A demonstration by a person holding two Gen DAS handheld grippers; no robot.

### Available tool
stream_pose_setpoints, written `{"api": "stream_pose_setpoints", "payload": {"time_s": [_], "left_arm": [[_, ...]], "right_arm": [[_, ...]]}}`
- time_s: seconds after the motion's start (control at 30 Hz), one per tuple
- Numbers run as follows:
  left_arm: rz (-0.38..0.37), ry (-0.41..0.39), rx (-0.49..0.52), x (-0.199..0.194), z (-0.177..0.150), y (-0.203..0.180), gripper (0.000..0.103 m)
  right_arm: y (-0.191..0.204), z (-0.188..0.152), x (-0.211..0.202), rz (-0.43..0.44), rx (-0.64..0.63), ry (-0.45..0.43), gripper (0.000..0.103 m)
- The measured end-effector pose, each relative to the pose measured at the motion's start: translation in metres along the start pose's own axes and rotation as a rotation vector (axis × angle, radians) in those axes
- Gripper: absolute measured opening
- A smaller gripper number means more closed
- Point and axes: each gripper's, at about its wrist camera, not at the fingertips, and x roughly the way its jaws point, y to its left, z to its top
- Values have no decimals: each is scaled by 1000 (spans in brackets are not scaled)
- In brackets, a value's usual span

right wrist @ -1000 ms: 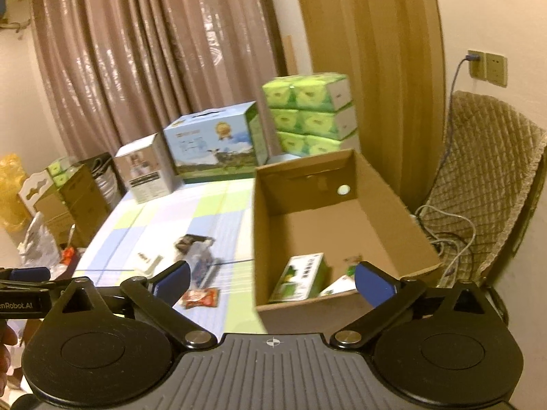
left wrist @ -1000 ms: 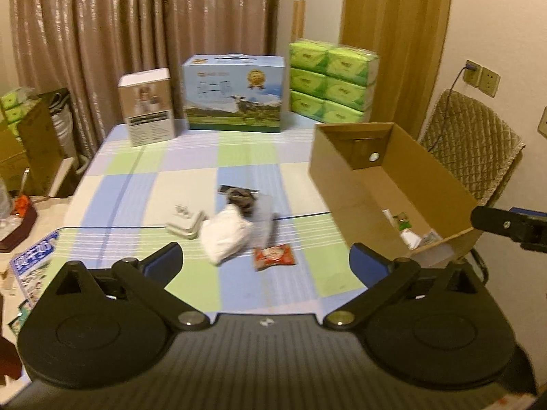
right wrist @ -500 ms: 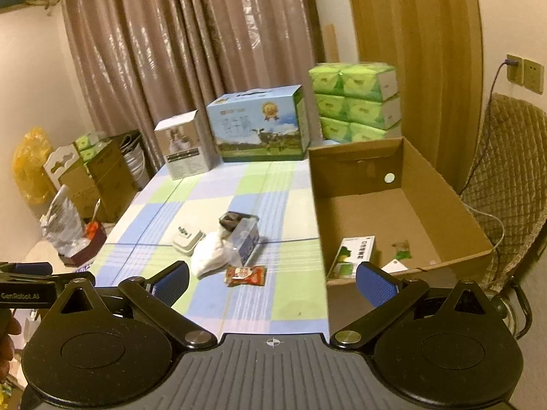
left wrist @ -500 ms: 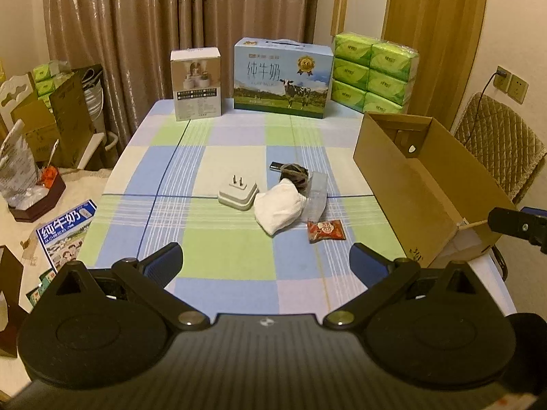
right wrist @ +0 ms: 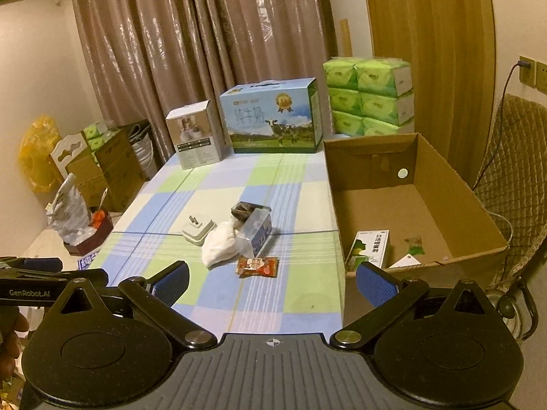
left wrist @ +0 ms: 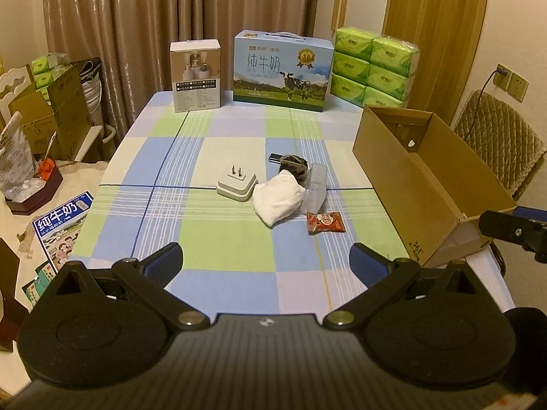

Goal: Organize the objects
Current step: 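Withdraw both open tools from the cardboard box back over the table, then grasp the white cloth with the left tool while the right tool grasps the red snack packet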

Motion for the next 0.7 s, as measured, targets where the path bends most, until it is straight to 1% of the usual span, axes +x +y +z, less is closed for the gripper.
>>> {"api": "stream_pose_setpoints", "payload": {"time_s": [0.43,0.7], "left_arm": [[0,6,-9,4,-5,6,102],[9,8,-10,12,-4,14,102]], "right_arm": [[8,-6,4,5,-14,11,101],[15,-13,17,14,-41,34,101]]}}
